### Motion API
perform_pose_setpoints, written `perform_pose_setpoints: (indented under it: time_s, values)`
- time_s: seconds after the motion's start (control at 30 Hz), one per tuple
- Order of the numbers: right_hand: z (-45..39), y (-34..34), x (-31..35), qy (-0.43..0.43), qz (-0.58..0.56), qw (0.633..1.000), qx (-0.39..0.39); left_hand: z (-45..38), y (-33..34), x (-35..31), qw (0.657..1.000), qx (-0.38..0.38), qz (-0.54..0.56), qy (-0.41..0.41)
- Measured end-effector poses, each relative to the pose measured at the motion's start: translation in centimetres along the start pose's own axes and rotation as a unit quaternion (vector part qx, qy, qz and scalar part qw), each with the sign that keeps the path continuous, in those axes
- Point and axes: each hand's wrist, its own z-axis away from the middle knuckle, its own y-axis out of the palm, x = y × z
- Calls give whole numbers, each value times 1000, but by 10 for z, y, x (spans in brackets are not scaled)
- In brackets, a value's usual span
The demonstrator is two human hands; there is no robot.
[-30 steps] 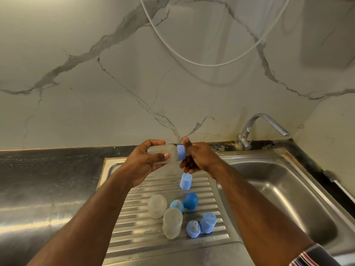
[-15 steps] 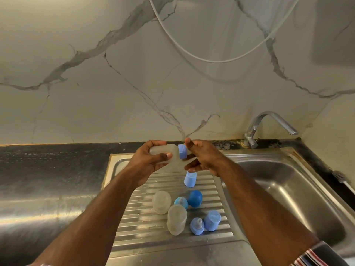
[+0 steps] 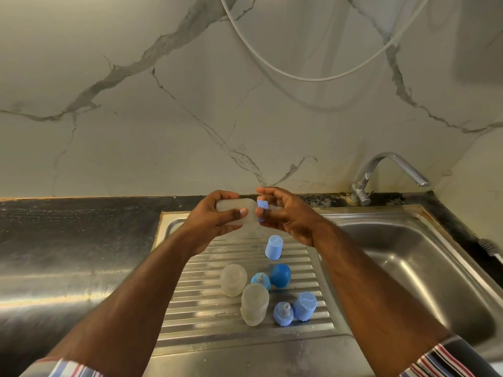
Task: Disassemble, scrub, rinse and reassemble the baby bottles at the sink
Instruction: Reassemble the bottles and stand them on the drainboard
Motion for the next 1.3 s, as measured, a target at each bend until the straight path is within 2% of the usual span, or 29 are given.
perform_pose_setpoints:
  time_s: [0.07,0.13,0.23,0.3,0.37,0.43,0.5,0.53,0.57,0.6,0.63,0.7,0.77,0.93,1.0,1.07,1.13,1.23,1.3]
  values:
    - [-3,3,2,-36,81,996,-14,0,-1,-2,1000,12,5,-11]
    - [-4,8,7,-11,39,998,-40,-1,-1,-4,1000,4,-23,6]
    - [-8,13,5,48,-58,996,-56,-2,0,-7,989,-6,-135,67]
    - [-9,15,3,70,-138,986,-64,-5,0,-14,965,-13,-229,130]
    - [-11,13,-3,69,-172,981,-54,-9,-2,-20,920,-17,-337,198]
    - [-16,7,-11,60,-85,994,-36,-15,-7,-23,882,-61,-388,262]
    - [-19,0,-22,43,117,989,-75,-19,-14,-22,882,-139,-354,279]
    - [-20,-5,-30,39,223,969,-101,-19,-16,-20,876,-138,-379,264]
    - [-21,-8,-40,49,317,941,-106,-19,-18,-15,855,-100,-456,228]
    - [-21,-10,-50,70,393,913,-85,-18,-17,-6,828,-50,-527,185]
    - [-21,-9,-60,92,446,889,-50,-17,-17,4,820,-33,-550,158]
    - [-19,-2,-79,122,480,869,1,-17,-20,16,849,-80,-503,140]
    - [-18,1,-91,114,481,869,0,-18,-21,22,854,-91,-494,134]
    - [-18,-14,-86,44,405,906,-111,-14,-34,29,882,-111,-446,101]
    - [-16,-23,-78,32,372,920,-119,-12,-40,30,879,-113,-453,94]
    - [-13,-26,-72,36,330,938,-103,-11,-39,26,856,-106,-492,117]
    - [-12,-24,-69,25,267,955,-124,-11,-35,22,841,-92,-517,133]
    - [-10,-22,-66,9,146,976,-162,-11,-32,22,877,-86,-460,109]
    - [-7,-21,-62,-9,100,983,-151,-9,-33,24,906,-89,-404,90]
